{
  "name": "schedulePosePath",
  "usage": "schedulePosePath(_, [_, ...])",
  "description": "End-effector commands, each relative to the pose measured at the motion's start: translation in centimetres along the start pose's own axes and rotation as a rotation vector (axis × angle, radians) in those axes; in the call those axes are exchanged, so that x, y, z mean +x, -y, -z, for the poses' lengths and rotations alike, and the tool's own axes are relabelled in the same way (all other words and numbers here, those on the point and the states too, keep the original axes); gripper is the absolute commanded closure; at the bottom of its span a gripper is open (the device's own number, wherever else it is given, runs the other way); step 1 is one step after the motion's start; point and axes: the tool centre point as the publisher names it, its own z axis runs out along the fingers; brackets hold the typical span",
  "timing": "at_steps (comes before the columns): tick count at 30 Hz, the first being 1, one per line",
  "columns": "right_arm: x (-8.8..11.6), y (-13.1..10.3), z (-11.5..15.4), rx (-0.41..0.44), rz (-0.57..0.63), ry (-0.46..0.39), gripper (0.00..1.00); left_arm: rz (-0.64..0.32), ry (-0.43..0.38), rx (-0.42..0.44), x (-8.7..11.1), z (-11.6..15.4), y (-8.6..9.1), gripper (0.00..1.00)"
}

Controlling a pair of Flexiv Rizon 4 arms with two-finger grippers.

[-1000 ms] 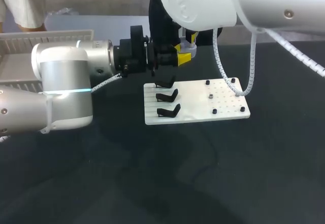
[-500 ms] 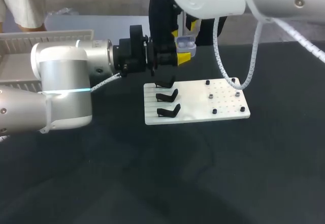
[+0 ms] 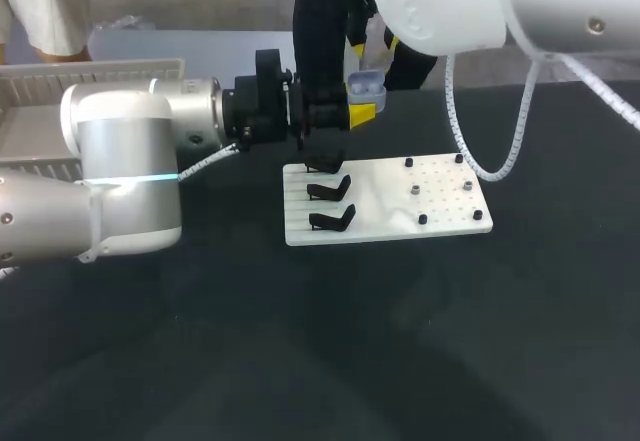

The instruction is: Pick up each earbud case from the left stands, insert the matching earbuds, close the lid, and place the case in the box.

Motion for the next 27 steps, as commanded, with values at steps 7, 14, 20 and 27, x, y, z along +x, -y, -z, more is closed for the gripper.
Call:
schedulePosePath(7, [1.0, 0.0, -1.2, 0.013, -0.014, -0.049, 0.57, -0.003, 0.002, -0.007, 0.0, 0.0, 0.2, 1.00])
schedulePosePath(14, [2.9, -0.1, -0.8, 0.003, -0.021, -0.056, 0.55, -0.003, 0.002, -0.007, 0.0, 0.0, 0.2, 1.00])
schedulePosePath(20, [3.8, -0.3, -0.5, -0.012, -0.034, -0.051, 0.53, -0.003, 0.002, -0.007, 0.0, 0.0, 0.2, 1.00])
schedulePosePath(27, [4.3, -0.7, -0.4, -0.026, -0.038, -0.046, 0.53, -0.003, 0.002, -0.007, 0.0, 0.0, 0.2, 1.00])
